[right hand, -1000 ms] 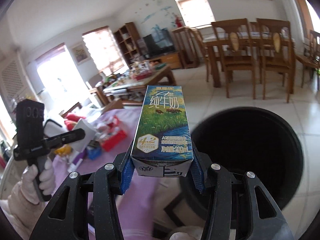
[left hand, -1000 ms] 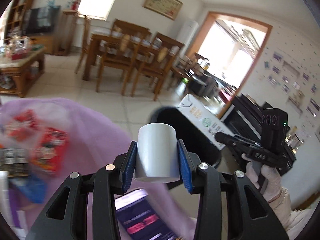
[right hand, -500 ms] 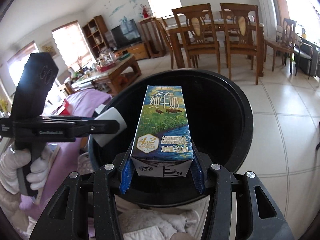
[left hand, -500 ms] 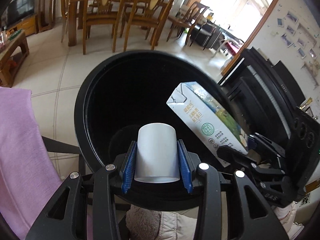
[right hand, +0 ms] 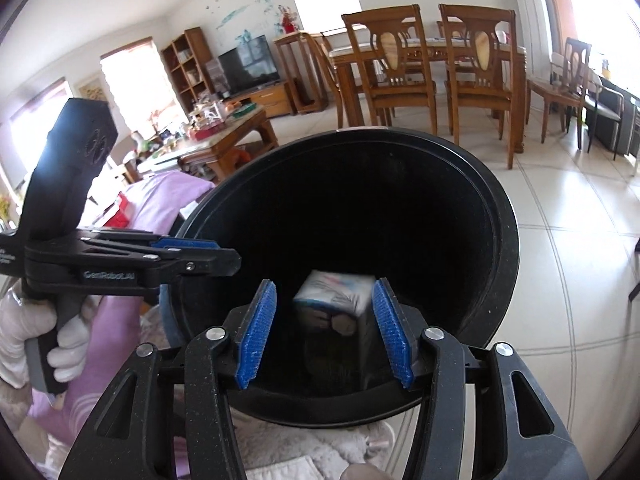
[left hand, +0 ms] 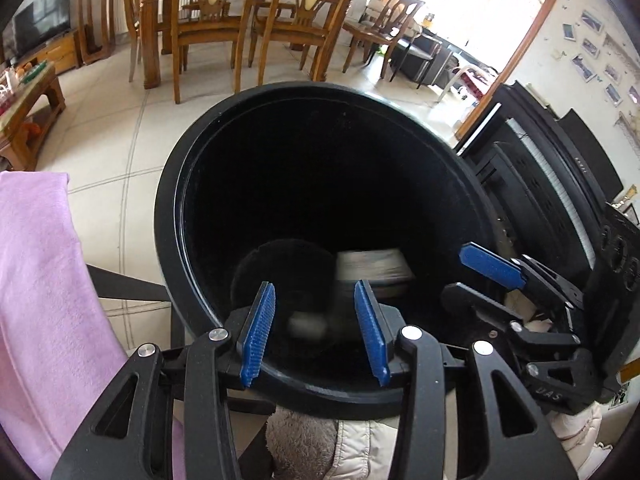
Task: Collect trash
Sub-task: 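Return both tools from the bin to the table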
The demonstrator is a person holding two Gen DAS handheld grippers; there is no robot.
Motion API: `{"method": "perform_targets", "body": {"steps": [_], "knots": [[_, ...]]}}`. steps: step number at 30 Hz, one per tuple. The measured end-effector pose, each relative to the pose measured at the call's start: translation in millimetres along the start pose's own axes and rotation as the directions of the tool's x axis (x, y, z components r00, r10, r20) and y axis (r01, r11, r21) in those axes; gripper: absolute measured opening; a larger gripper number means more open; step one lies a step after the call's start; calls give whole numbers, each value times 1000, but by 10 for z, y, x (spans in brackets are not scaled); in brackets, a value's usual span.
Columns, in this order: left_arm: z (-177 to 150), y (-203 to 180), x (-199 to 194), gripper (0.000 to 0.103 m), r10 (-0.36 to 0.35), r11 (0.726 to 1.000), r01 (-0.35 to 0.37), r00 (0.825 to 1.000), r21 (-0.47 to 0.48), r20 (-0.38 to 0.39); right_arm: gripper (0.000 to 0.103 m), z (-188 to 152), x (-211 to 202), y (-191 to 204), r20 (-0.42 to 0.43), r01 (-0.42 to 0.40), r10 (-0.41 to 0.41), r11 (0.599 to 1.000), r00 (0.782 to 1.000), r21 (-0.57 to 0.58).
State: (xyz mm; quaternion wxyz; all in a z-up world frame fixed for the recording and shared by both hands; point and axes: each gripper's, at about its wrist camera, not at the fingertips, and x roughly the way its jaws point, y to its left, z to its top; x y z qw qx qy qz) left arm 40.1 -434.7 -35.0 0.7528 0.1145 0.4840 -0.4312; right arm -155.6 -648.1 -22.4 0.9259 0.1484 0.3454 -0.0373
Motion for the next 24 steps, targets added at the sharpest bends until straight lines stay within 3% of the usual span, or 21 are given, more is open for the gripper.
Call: {"method": "perform_targets", "body": {"steps": [1,3,10,12,18,24], "knots": [[-22,-17,-66,54,4,1000,-4,1000,8,17,63,4,-14,-4,4,0,0,1000,1000,8],[-78,-51,-207,76,22,1000,-23,998,20,59,64,20,-49,7,13,-3,2,1000,1000,20],[-352,131,-872,83,66,998,-69,979,7,192,73,106,-198,339,79,-33,32,999,996,14],[-446,242,-1069,91,93,996,-92,969,-15,230,73,163,-218,541,90,-59,60,998,994,-12],[-879,772,-1757,91,220,975,-195,919,-106,327,73,339,-116,1377,78,-152,165,978,983,-146],[-1476,1472,-2369,91,401,913,-340,846,-225,351,73,489,129,2301,19,-256,270,930,963,-264]]}}
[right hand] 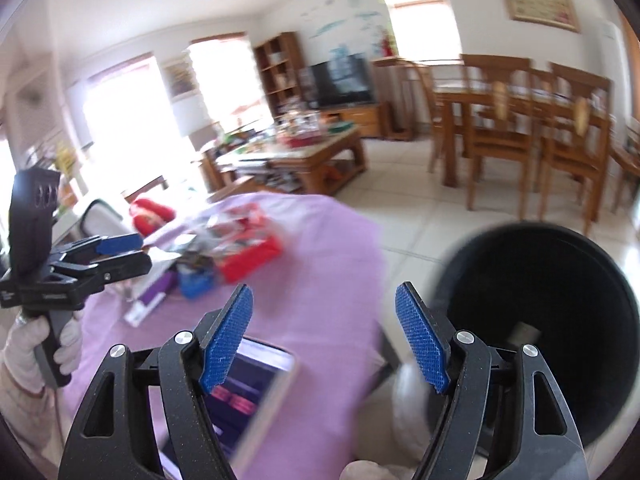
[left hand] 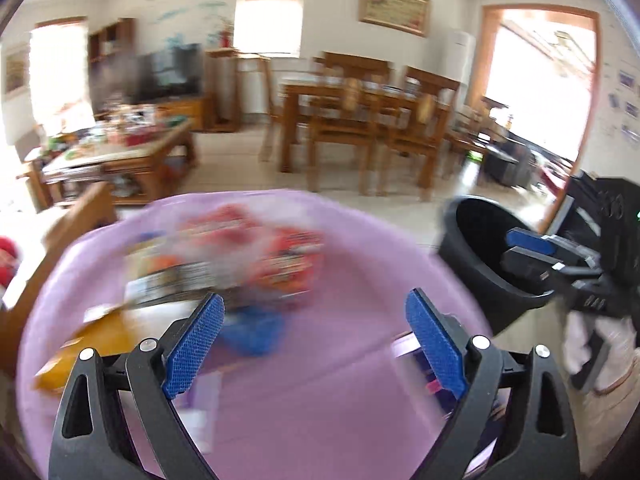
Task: Collect trash
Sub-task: 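Return both tools from the bin to the table, then grasp the yellow snack bag with the left tool while the right tool grasps the clear plastic tray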
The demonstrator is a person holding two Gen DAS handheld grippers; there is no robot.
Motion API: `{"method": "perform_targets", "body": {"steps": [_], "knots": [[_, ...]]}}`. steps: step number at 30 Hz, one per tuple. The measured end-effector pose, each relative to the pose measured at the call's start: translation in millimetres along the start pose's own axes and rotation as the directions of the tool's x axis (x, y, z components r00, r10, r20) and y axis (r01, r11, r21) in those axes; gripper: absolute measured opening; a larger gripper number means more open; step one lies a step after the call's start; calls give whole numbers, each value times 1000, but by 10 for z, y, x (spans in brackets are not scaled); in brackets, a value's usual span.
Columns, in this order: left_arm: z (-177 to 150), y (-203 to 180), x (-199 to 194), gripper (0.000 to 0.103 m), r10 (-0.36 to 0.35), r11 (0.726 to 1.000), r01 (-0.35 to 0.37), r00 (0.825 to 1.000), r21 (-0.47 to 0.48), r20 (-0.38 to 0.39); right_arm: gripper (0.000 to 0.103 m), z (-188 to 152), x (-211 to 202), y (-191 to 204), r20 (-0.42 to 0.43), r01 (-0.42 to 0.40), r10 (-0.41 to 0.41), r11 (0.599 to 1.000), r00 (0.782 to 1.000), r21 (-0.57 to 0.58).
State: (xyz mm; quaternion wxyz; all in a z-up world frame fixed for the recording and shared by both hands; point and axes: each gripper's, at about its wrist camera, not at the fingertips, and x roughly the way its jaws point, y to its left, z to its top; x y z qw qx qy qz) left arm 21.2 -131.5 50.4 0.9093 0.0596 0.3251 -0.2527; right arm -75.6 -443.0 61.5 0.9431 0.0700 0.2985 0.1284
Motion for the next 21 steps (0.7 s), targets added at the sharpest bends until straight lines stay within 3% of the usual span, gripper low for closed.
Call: {"method": "perform_targets", "body": {"steps": [2,5,8,15,21], "knots": [[-110,408,-136,98,69,997,-69,997,-21,17,74,139,193,258,-15,-18,18,999,1000,-44],[-220,850,-272,98,169,985,-168,985,-28,37,83,305,492,633,-39,-38,34,993,999,-107],[-309,1200,-173,98,208,978,-207,978,25,-18,83,446,832,1031,-70,-48,36,983,997,-176],[-467,1537,68,98,190,950,-164,979,266,-76,82,725,1564,1573,-142,-63,19,947,990,-315],[-578,1643,260,98,103,952,-59,986,301,-133,79,782,2131,1718,-191,-44,-39,909,981,-413]]}}
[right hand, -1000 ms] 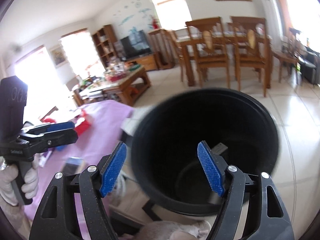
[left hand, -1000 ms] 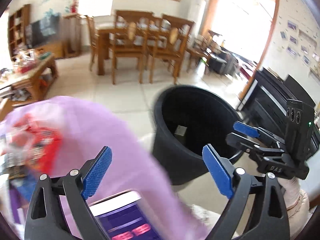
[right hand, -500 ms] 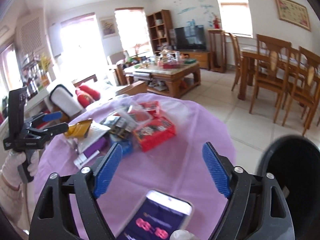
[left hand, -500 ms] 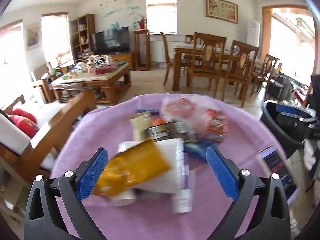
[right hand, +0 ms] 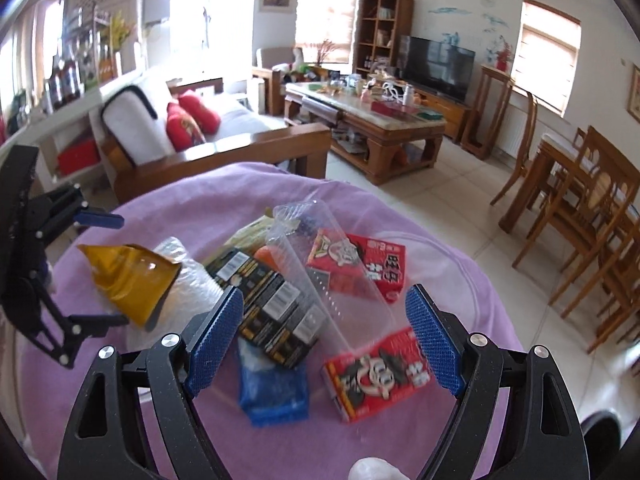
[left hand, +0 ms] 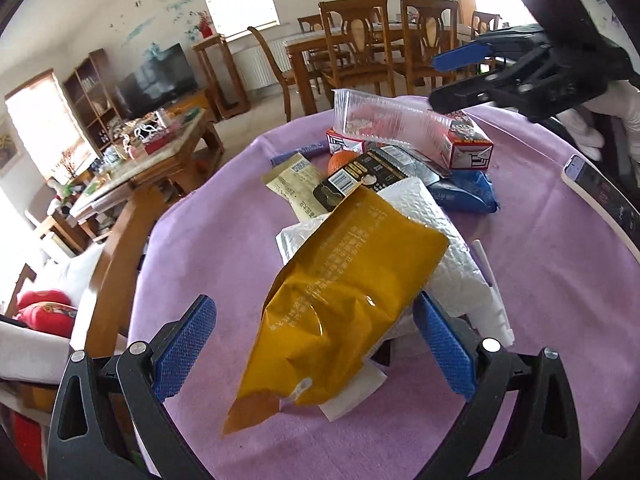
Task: Collect trash
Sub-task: 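Grasp the yellow snack bag with the left tool while the right tool grasps the clear plastic tray, then carry bag and tray over the black bin and open both tools to drop them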
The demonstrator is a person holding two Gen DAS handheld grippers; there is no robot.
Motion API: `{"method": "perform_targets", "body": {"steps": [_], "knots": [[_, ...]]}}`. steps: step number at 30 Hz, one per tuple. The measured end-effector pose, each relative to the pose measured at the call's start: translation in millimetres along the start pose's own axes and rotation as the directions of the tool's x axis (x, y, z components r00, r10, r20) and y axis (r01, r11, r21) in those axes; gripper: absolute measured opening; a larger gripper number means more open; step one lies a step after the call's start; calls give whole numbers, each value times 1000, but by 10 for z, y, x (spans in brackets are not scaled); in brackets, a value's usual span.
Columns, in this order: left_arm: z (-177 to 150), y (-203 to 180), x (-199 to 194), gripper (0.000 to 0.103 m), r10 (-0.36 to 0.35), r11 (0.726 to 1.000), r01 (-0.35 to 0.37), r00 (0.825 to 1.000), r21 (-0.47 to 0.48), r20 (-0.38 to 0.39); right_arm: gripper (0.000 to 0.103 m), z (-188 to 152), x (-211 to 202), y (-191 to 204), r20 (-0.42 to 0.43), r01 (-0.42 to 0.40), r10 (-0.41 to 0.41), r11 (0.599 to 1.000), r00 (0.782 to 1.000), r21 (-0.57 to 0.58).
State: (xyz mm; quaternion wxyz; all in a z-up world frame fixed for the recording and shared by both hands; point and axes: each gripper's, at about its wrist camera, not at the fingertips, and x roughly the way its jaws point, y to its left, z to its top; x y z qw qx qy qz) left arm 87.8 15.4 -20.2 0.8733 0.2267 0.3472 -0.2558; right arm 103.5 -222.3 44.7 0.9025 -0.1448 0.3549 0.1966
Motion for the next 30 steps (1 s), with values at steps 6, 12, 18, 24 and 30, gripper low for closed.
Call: {"method": "perform_targets", "body": {"steps": [6,12,18,24,30], "knots": [[-8,93,67,92,-130,989,130,992,-68,5,57,83,468,119,-85,-23,20,999,996,-37],[-9,43,43,56,-161,984,160,987,-71,3,16,75,634,247,-108,-77,73,996,991,-35],[-25,176,3,45,-169,973,171,985,-153,32,3,61,492,310,-80,-114,112,993,990,-28],[10,238,-247,42,-138,961,159,985,-226,104,3,103,204,259,-25,-144,144,990,989,13],[148,136,-589,43,-98,952,150,975,-268,201,3,83,-260,26,93,-238,227,962,969,131]]}}
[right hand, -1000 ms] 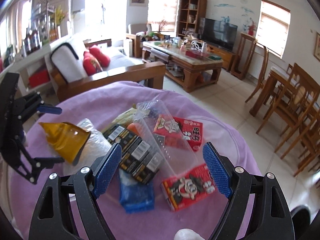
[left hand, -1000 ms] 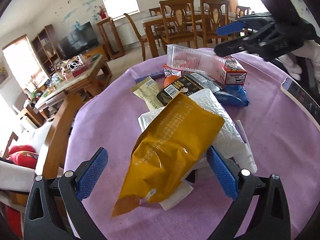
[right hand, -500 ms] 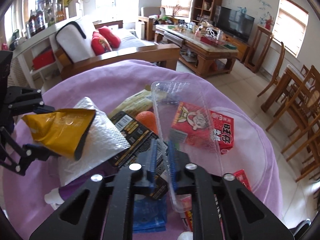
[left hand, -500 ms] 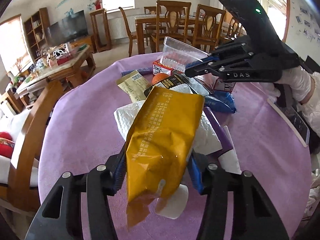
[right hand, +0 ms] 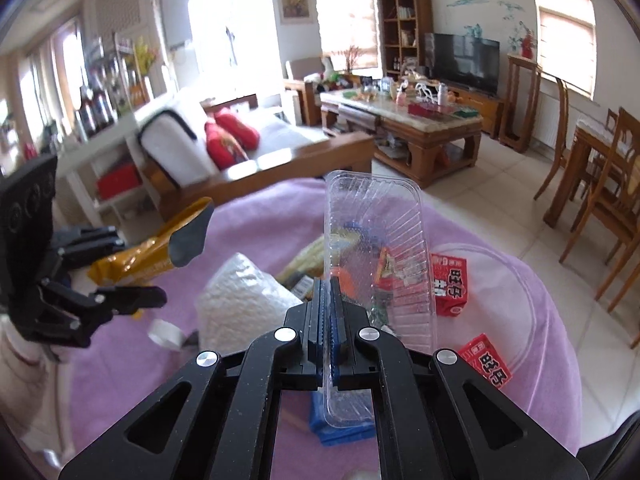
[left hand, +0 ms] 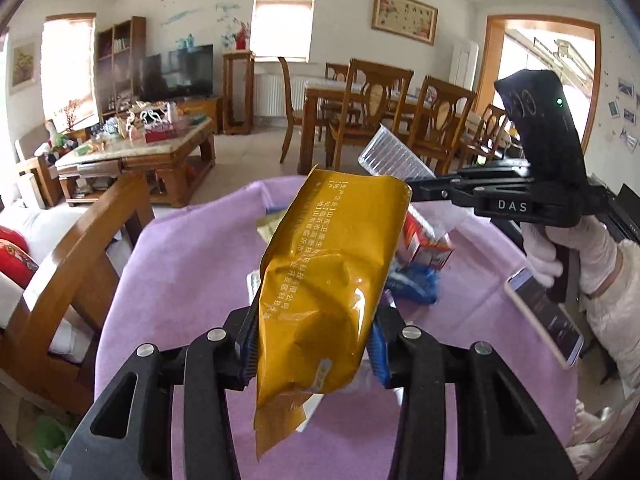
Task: Collect trash
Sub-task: 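Carry bag and tray over the black bin and open both tools to drop them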
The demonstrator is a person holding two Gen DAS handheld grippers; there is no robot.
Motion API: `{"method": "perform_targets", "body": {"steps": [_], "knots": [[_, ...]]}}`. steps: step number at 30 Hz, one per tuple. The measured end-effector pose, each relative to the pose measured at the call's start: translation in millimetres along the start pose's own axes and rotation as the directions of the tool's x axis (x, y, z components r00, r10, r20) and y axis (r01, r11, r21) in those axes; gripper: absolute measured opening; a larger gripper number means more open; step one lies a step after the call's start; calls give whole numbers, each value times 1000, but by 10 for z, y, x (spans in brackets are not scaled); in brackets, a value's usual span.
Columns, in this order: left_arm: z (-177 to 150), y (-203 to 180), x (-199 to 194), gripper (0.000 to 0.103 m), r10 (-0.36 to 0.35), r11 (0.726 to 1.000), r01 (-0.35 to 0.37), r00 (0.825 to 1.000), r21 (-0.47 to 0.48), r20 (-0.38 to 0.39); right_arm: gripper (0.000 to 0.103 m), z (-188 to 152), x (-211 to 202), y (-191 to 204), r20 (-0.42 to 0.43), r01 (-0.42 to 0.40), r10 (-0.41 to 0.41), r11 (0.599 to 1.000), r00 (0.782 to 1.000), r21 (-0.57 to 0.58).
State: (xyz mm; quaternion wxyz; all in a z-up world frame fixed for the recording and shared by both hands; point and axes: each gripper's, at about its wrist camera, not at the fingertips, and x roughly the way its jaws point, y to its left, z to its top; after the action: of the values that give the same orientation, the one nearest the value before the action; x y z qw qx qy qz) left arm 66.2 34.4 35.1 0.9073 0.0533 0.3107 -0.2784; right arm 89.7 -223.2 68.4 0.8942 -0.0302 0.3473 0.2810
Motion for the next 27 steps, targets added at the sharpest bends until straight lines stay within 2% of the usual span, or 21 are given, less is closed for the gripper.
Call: {"method": "perform_targets", "body": {"steps": [3,7,11,16,20,27], "knots": [[80,-180,-79,43,-9,1000,9,1000,-2,28,3,-52,-272,-96,42,-38,36,998,998,53],[192,-538,-65,43,-35,999,35,998,11,54,3,-235,-748,-215,120,-37,24,994,993,108],[300,-932,68,43,-82,997,81,994,18,66,3,-515,-1313,-494,197,-21,-16,983,980,183],[423,-1554,361,43,-173,985,171,984,34,52,3,-1030,-2047,-987,263,35,-113,958,958,286],[564,-2149,655,43,-244,967,242,970,78,16,3,-1546,-2617,-1402,292,79,-201,921,935,381],[743,-3138,1197,43,-344,923,352,936,153,-81,3,-2495,-3328,-2098,282,132,-337,819,898,558]]}}
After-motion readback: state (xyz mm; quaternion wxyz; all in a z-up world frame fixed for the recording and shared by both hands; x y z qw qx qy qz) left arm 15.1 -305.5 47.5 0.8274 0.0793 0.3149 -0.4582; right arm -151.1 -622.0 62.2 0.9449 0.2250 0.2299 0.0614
